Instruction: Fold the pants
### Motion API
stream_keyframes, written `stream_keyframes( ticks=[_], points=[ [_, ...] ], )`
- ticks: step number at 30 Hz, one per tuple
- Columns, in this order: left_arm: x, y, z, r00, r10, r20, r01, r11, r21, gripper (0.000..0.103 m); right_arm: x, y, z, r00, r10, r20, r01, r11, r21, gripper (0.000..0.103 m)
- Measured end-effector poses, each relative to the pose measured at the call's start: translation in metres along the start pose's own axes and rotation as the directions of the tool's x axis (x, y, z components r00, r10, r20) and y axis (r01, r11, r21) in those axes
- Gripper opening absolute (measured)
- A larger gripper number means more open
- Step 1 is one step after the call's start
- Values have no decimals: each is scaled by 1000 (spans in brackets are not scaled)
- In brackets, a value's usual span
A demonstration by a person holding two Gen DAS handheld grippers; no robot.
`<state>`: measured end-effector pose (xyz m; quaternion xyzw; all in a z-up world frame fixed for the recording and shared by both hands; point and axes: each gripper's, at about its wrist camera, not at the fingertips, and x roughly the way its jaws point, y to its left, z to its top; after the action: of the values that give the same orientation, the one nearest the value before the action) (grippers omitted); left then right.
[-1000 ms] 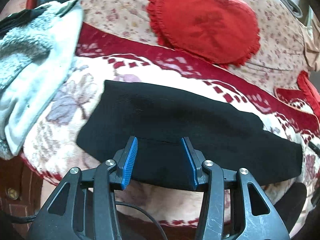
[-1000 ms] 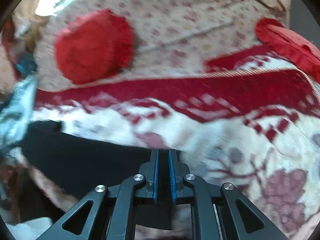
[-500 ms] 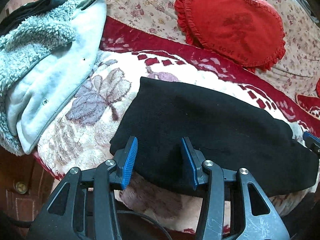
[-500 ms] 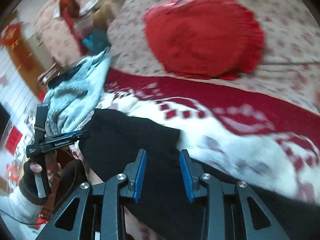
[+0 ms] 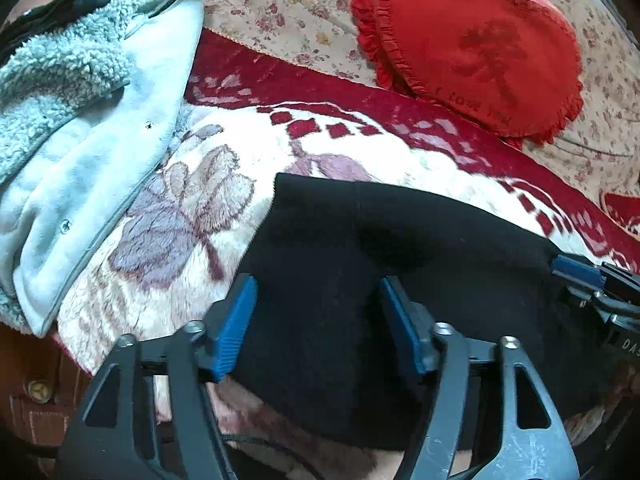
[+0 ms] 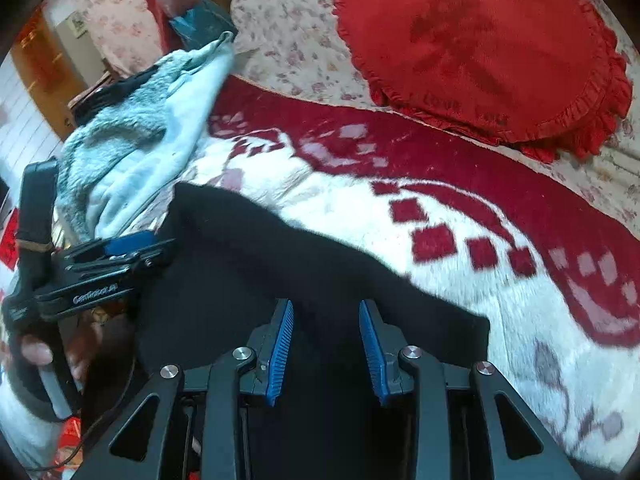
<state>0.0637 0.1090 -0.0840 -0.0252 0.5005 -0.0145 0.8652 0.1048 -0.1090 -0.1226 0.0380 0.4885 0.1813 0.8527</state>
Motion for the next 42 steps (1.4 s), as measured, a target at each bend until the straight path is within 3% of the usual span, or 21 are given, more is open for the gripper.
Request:
stream_keyframes(
  ticks=[3, 6, 11, 17, 22, 25, 29, 35, 42],
  points=[
    [4, 10, 5, 999, -42, -27, 41, 998, -55, 74, 4, -2, 9, 1000, 1, -6, -1, 1000, 24, 33],
    [-2, 10, 4, 999, -35, -29, 33, 998, -50, 74, -4, 4, 9, 1000, -17, -9, 17, 1000, -9, 33],
    [-22, 10, -4, 1000, -21, 1, 21, 998, -53, 74, -31, 17, -2, 999, -41, 15, 42, 997, -63, 33],
    [-46, 6, -13, 997, -72, 41, 76, 994, -78, 74, -49, 35, -16, 999, -41, 15, 42, 994, -104, 34],
    [-54, -7, -24, 994, -87, 69, 91, 995, -49, 74, -41, 44, -31, 999, -48, -23, 46, 993, -111, 34],
    [-42, -11, -30, 995, -87, 40, 89, 995, -39, 74, -31, 46, -37, 997, -69, -46, 64, 992, -112, 34],
    [-29, -17, -40, 998, -48, 36, 48, 999, 4, 75, -20, 48, -45, 994, -96, -54, 88, 988, -130, 34],
    [-39, -14, -38, 998, -54, 46, 53, 999, 5, 75, -35, 42, -47, 995, -76, -61, 71, 994, -86, 34],
    [-61, -29, -37, 994, -90, 67, 88, 996, 27, 75, -79, 4, -66, 984, -175, -25, 175, 985, -15, 35]
  ],
)
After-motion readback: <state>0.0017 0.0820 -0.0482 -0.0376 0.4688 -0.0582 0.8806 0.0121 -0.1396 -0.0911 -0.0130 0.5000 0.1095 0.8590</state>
